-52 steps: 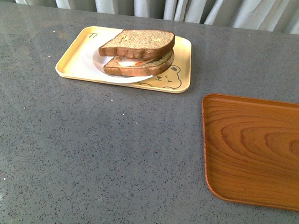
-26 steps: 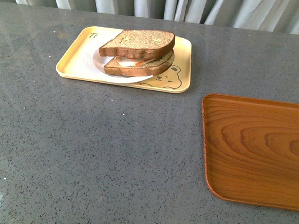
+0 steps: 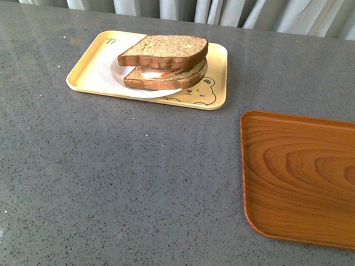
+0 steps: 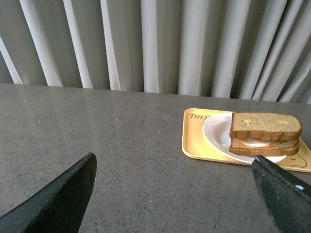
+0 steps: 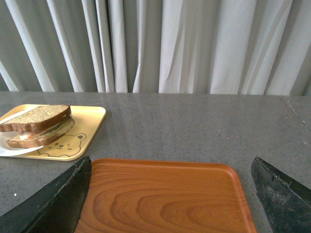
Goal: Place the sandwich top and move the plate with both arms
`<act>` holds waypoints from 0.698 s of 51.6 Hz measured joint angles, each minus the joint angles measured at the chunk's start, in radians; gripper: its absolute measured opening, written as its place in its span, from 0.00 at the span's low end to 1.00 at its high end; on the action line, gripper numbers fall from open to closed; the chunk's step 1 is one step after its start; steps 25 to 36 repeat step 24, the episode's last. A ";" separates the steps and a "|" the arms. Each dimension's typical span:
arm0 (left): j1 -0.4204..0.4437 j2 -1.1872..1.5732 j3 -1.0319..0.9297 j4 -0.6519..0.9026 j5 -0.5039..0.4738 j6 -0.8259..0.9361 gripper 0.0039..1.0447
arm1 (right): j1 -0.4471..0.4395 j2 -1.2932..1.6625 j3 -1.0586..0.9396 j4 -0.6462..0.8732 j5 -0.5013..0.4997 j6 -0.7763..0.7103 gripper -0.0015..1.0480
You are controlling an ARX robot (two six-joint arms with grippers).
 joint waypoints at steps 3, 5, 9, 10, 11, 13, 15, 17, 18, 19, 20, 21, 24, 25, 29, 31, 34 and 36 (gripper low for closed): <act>0.000 0.000 0.000 0.000 0.000 0.000 0.91 | 0.000 0.000 0.000 0.000 0.000 0.000 0.91; 0.000 0.000 0.000 0.000 0.000 0.000 0.91 | 0.000 0.000 0.000 0.000 0.000 0.000 0.91; 0.000 0.000 0.000 0.000 0.000 0.000 0.92 | 0.000 0.000 0.000 0.000 0.000 0.000 0.91; 0.000 0.000 0.000 0.000 0.000 0.000 0.92 | 0.000 0.000 0.000 0.000 0.000 0.000 0.91; 0.000 0.000 0.000 0.000 0.000 0.000 0.92 | 0.000 0.000 0.000 0.000 0.000 0.000 0.91; 0.000 0.000 0.000 0.000 0.000 0.000 0.92 | 0.000 0.000 0.000 0.000 0.000 0.000 0.91; 0.000 0.000 0.000 0.000 0.000 0.000 0.92 | 0.000 0.000 0.000 0.000 0.000 0.000 0.91; 0.000 0.000 0.000 0.000 0.000 0.000 0.92 | 0.000 0.000 0.000 0.000 0.000 0.000 0.91; 0.000 0.000 0.000 0.000 0.000 0.000 0.92 | 0.000 0.000 0.000 0.000 0.000 0.000 0.91; 0.000 0.000 0.000 0.000 0.000 0.000 0.92 | 0.000 0.000 0.000 0.000 0.000 0.000 0.91; 0.000 0.000 0.000 0.000 0.000 0.000 0.92 | 0.000 0.000 0.000 0.000 0.000 0.000 0.91; 0.000 0.000 0.000 0.000 0.000 0.000 0.92 | 0.000 0.000 0.000 0.000 0.000 0.000 0.91; 0.000 0.000 0.000 0.000 0.000 0.000 0.92 | 0.000 0.000 0.000 0.000 0.000 0.000 0.91; 0.000 0.000 0.000 0.000 0.000 0.000 0.92 | 0.000 0.000 0.000 0.000 0.000 0.000 0.91; 0.000 0.000 0.000 0.000 0.000 0.000 0.92 | 0.000 0.000 0.000 0.000 0.000 0.000 0.91; 0.000 0.000 0.000 0.000 0.000 0.000 0.92 | 0.000 0.000 0.000 0.000 0.000 0.000 0.91; 0.000 0.000 0.000 0.000 0.000 0.000 0.92 | 0.000 0.000 0.000 0.000 0.000 0.000 0.91; 0.000 0.000 0.000 0.000 0.000 0.000 0.92 | 0.000 0.000 0.000 0.000 0.000 0.000 0.91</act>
